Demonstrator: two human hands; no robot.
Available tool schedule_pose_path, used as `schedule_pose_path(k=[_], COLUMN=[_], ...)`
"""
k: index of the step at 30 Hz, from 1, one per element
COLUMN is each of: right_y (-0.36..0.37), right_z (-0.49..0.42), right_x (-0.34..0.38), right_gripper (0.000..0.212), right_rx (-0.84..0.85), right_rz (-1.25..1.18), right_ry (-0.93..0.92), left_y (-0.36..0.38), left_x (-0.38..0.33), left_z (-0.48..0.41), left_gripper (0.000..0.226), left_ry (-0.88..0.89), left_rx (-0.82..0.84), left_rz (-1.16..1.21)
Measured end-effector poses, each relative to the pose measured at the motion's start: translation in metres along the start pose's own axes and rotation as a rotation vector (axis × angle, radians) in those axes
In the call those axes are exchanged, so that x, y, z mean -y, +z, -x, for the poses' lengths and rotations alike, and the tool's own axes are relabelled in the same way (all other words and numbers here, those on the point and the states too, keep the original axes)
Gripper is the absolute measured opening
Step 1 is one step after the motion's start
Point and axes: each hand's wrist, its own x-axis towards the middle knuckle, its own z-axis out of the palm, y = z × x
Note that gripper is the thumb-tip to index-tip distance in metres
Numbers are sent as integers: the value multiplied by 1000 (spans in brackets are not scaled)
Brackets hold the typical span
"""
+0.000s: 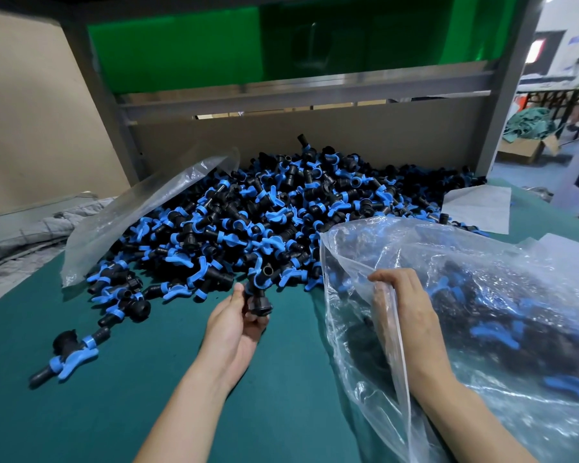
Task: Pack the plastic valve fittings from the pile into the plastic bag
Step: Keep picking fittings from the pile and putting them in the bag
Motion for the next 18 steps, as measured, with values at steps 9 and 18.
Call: schedule_pose_path(k=[9,18], right_y=[-1,0], right_z=[0,0], right_x=[2,0], right_gripper=[36,30], right_rx=[1,-11], right_rz=[0,4], right_ry=[-8,-9], left_y=[-1,0], left_x=[-3,5], left_z=[5,2], left_gripper=[21,13], left_ry=[-17,55], left_rx=[110,181], left_rz=[56,-72])
